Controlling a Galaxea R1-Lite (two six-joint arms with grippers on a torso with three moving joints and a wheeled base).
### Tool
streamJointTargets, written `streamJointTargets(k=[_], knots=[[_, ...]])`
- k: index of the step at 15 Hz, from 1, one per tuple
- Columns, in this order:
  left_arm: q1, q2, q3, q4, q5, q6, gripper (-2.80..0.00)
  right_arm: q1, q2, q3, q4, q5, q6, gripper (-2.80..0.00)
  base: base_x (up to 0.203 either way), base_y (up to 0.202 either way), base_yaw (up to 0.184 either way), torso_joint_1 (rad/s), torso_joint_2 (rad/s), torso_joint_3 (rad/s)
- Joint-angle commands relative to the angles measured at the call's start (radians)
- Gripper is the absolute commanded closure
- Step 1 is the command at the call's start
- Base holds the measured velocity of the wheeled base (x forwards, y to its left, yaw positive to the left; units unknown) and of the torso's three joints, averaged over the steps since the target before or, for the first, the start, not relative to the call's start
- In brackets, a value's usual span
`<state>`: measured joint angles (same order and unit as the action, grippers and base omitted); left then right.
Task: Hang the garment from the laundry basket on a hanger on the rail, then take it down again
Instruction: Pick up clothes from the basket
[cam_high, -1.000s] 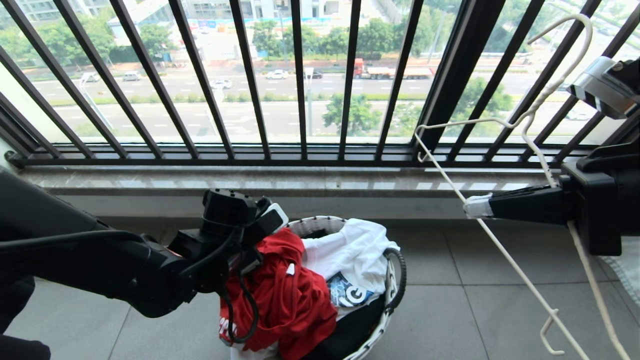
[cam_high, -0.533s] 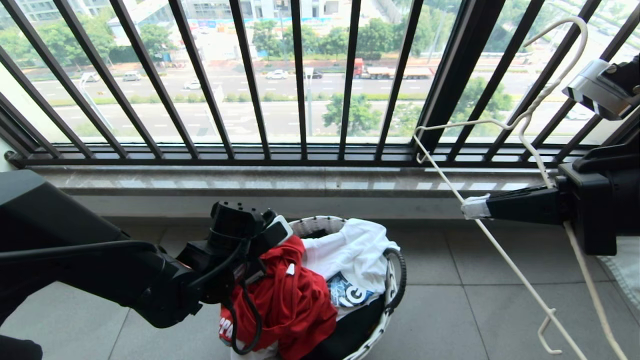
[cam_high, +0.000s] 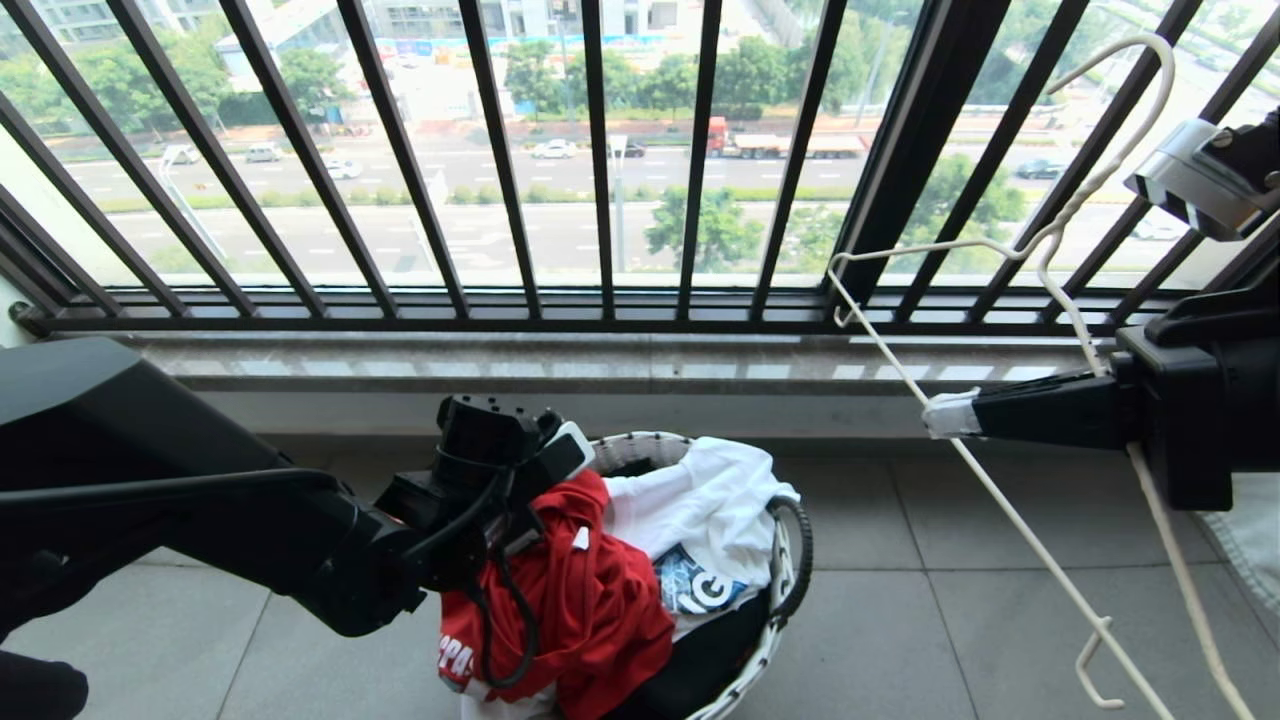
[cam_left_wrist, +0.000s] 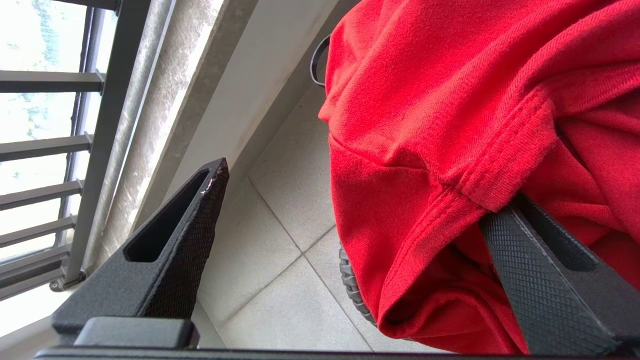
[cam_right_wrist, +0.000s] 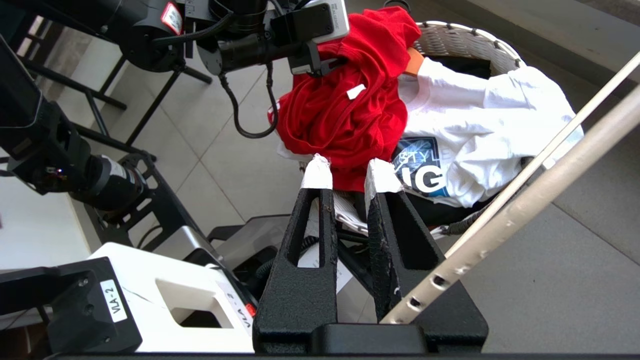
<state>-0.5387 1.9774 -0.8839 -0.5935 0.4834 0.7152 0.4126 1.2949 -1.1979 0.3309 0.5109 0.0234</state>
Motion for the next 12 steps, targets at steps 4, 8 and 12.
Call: streamJointTargets(k=[4, 8, 12], knots=[[0.036, 0.047, -0.055, -0.002, 0.003, 0.009, -2.8, 0.0, 0.004, 0.0, 0.002, 0.003, 0.0, 0.0, 0.0, 0.0, 0.0, 0.0, 0.0, 0.0], [0.036, 0.054, -0.053, -0.003, 0.003, 0.004, -2.8, 0.002, 0.009, 0.0, 0.002, 0.005, 0.0, 0.0, 0.0, 0.0, 0.0, 0.0, 0.0, 0.0], [0.036, 0.055, -0.056, -0.003, 0.003, 0.002, 0.0, 0.0, 0.009, 0.0, 0.002, 0.005, -0.002, 0.0, 0.0, 0.0, 0.0, 0.0, 0.0, 0.0]])
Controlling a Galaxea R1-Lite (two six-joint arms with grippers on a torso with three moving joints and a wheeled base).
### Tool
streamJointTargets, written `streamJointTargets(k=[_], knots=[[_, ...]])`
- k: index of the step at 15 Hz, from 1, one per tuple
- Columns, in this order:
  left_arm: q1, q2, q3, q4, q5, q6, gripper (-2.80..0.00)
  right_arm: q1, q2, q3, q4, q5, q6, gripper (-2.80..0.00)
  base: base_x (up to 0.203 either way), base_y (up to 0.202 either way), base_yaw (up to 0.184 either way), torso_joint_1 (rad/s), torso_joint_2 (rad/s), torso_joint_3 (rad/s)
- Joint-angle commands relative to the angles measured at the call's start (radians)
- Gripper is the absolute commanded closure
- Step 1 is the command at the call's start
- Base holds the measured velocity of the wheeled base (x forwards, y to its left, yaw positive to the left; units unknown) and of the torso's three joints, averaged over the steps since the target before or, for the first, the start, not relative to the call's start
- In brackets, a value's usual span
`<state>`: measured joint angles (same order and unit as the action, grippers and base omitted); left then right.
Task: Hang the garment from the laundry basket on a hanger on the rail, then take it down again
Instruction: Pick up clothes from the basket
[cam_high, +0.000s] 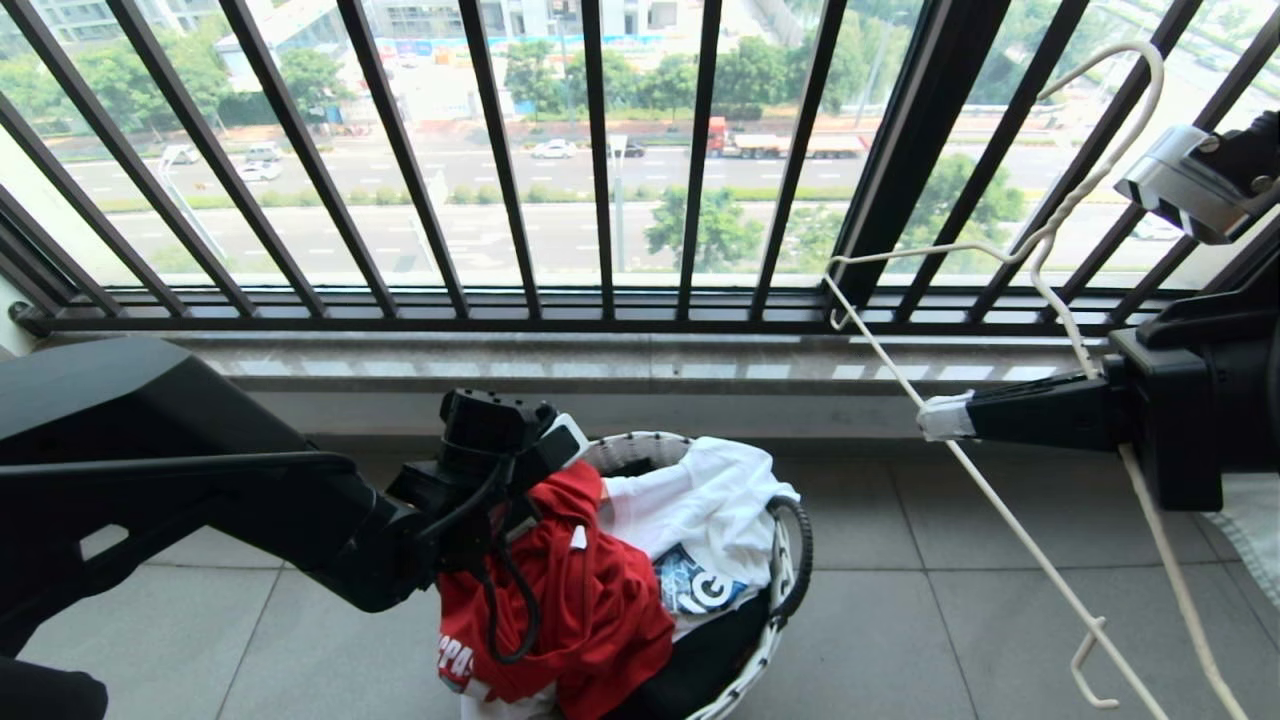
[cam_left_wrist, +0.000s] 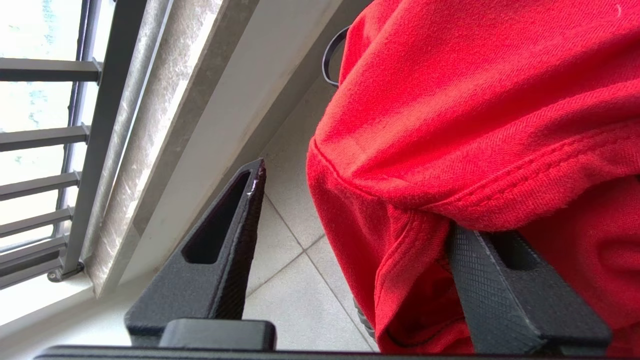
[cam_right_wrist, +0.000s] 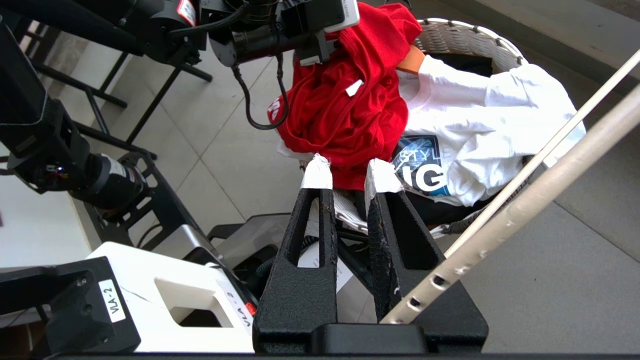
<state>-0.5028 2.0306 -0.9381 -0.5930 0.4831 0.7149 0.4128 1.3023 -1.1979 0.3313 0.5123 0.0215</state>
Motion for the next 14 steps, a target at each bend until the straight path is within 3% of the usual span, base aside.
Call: streamJointTargets(k=[1, 6, 14], knots=[[0.0, 0.0, -0.002, -0.004, 0.003, 0.001, 0.0, 0.001, 0.002, 0.001, 0.002, 0.003, 0.0, 0.0, 0.0, 0.0, 0.0, 0.0, 0.0, 0.0], [0.001, -0.029, -0.012, -0.005, -0.006, -0.019, 0.0, 0.0, 0.002, 0.0, 0.002, 0.002, 0.001, 0.0, 0.0, 0.0, 0.0, 0.0, 0.0, 0.0], [-0.022, -0.227, -0.015, 0.009, -0.009, -0.346, 0.0, 0.0, 0.004, 0.0, 0.002, -0.02, 0.002, 0.0, 0.0, 0.0, 0.0, 0.0, 0.0, 0.0]])
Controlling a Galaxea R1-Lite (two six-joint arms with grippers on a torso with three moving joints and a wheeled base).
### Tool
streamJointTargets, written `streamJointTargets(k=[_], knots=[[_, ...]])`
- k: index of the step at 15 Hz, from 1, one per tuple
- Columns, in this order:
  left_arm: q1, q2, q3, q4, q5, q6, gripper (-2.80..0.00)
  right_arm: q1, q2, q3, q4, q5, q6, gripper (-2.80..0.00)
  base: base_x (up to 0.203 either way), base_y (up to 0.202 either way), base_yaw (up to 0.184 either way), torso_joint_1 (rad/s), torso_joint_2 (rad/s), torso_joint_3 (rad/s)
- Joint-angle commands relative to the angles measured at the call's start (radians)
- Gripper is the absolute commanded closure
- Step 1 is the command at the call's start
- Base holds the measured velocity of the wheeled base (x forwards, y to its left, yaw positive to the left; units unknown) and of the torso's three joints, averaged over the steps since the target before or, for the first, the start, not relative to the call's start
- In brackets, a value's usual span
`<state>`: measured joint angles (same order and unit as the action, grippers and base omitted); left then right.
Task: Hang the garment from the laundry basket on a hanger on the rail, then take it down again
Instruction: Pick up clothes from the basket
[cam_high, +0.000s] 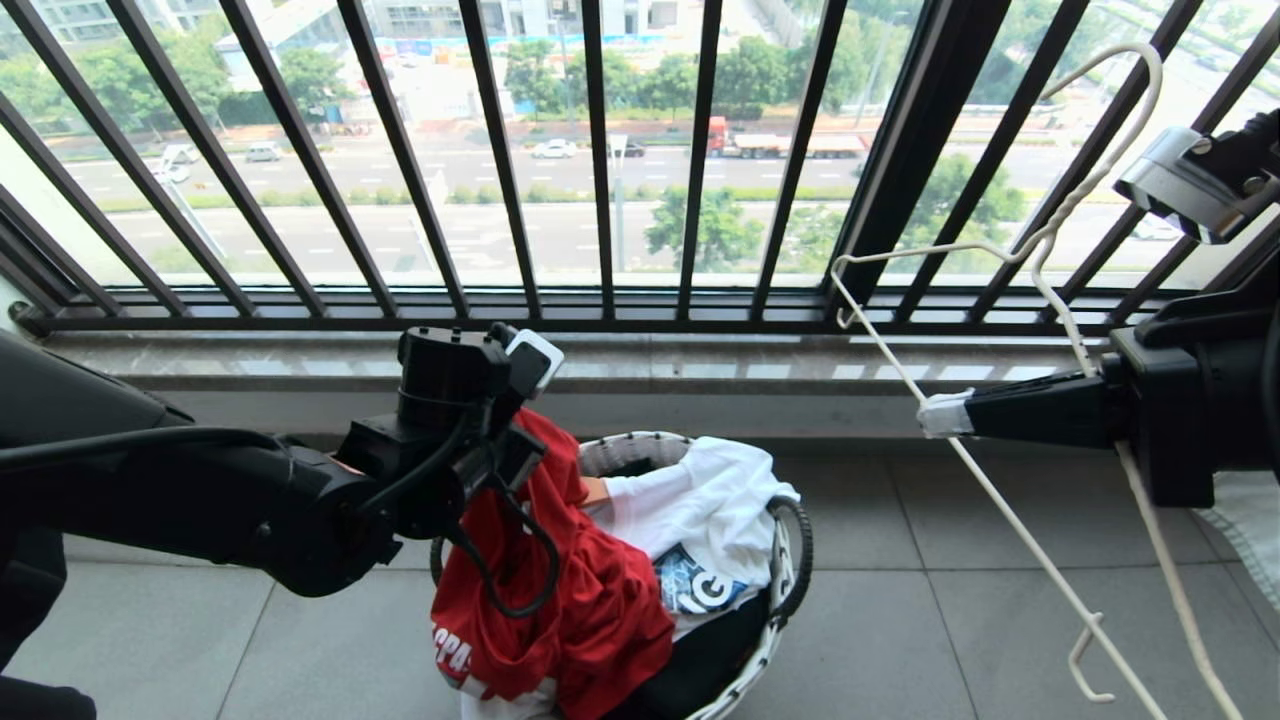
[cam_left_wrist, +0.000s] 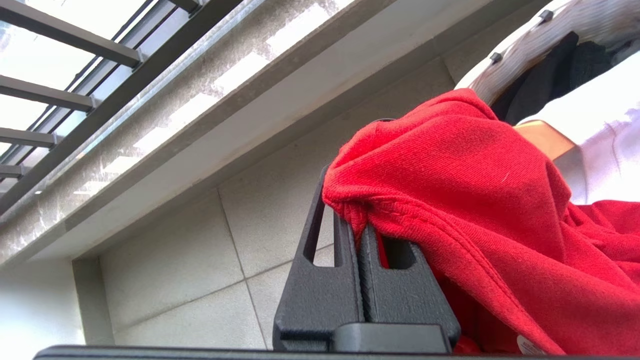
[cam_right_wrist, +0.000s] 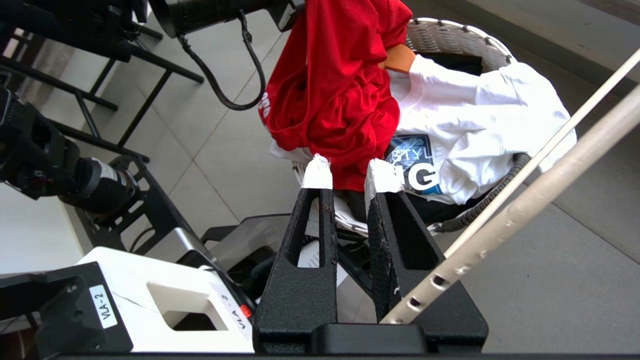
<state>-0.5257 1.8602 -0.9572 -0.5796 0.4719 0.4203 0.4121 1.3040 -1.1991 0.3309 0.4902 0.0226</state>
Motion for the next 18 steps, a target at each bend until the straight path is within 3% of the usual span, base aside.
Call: streamJointTargets(k=[1, 3, 7, 9, 13, 18], knots=[[-0.001, -0.075, 0.003, -0.004, -0.002, -0.1, 0.0, 0.001, 0.01, 0.001, 0.002, 0.0, 0.0, 0.0, 0.0, 0.0, 0.0, 0.0, 0.0, 0.0], [-0.004, -0.099, -0.013, -0.004, -0.035, -0.123, 0.0, 0.001, 0.02, 0.0, 0.0, -0.018, 0.0, 0.0, 0.0, 0.0, 0.0, 0.0, 0.0, 0.0], [-0.048, -0.133, -0.052, -0.005, -0.141, -0.31, 0.0, -0.001, 0.032, -0.003, 0.0, -0.021, 0.001, 0.0, 0.0, 0.0, 0.0, 0.0, 0.0, 0.0], [-0.06, -0.143, -0.054, -0.006, -0.167, -0.33, 0.0, -0.001, 0.037, -0.003, 0.0, -0.024, 0.002, 0.0, 0.0, 0.0, 0.0, 0.0, 0.0, 0.0], [-0.062, -0.18, -0.052, -0.015, -0.318, -0.441, 0.0, -0.001, 0.059, -0.003, 0.0, -0.024, 0.001, 0.0, 0.0, 0.0, 0.0, 0.0, 0.0, 0.0], [-0.062, -0.202, -0.048, -0.017, -0.325, -0.462, 0.0, -0.001, 0.063, -0.003, 0.0, -0.024, 0.0, 0.0, 0.0, 0.0, 0.0, 0.0, 0.0, 0.006]])
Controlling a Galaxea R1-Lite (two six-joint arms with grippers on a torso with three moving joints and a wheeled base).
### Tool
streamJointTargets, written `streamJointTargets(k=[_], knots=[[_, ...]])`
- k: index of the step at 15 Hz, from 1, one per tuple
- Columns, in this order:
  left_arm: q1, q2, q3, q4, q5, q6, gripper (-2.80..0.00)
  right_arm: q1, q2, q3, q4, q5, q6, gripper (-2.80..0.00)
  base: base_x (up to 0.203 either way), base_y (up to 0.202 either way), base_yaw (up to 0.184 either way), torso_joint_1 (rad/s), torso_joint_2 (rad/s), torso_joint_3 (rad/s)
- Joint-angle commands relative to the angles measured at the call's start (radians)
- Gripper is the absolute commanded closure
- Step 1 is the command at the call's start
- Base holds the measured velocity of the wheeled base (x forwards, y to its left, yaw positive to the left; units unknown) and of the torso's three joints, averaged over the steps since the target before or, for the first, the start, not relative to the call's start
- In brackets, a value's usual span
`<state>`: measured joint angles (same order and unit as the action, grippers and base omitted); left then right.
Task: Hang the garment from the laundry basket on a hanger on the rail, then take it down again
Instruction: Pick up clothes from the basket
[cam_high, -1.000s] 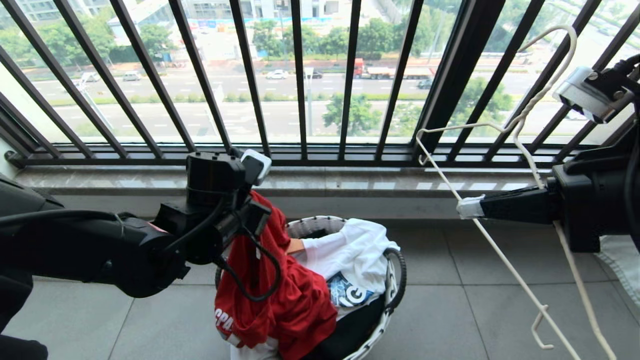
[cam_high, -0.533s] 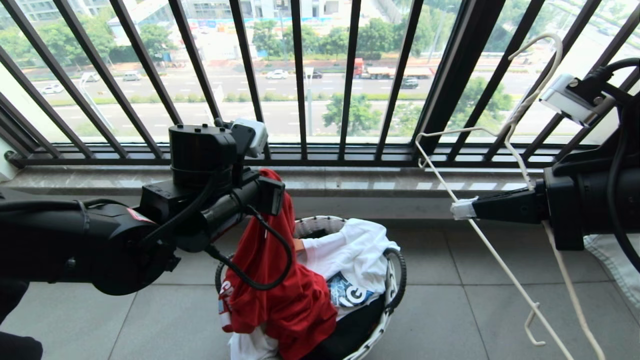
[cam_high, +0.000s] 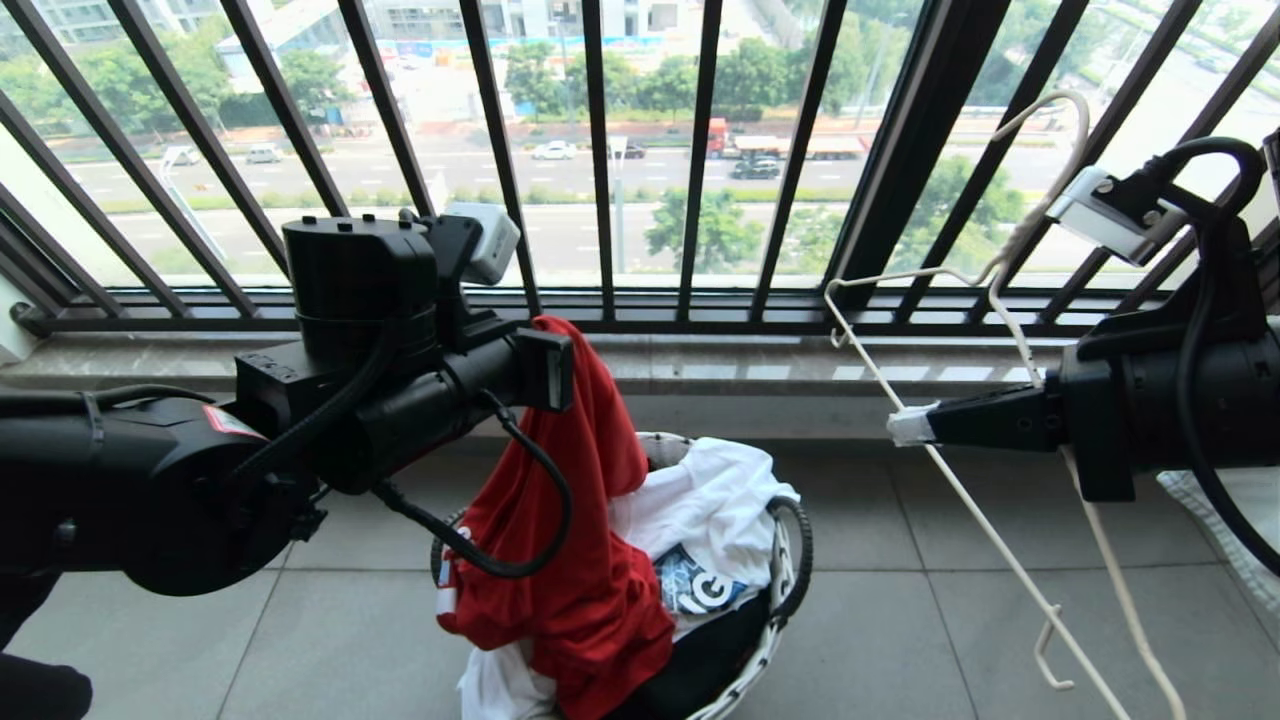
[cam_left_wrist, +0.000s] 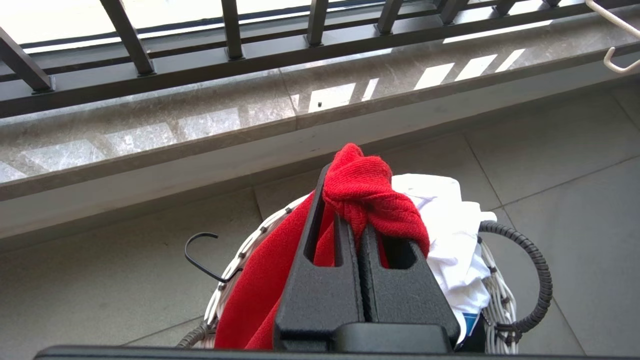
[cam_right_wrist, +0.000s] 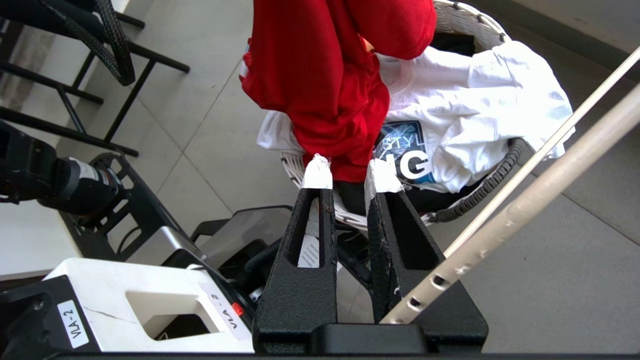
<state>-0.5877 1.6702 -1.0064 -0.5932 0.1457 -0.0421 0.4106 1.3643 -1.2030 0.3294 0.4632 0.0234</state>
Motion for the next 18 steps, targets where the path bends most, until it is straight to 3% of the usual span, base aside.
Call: streamJointTargets(k=[1, 18], knots=[[0.001, -0.014, 0.001, -0.004, 0.002, 0.001, 0.0, 0.0, 0.003, 0.0, 0.002, 0.003, 0.0, 0.0, 0.0, 0.0, 0.0, -0.002, 0.0, 0.116], [0.004, 0.003, -0.012, -0.004, 0.006, 0.001, 0.0, 0.0, -0.004, 0.0, 0.002, 0.005, 0.0, 0.0, 0.0, 0.0, 0.0, 0.001, 0.0, 0.199]])
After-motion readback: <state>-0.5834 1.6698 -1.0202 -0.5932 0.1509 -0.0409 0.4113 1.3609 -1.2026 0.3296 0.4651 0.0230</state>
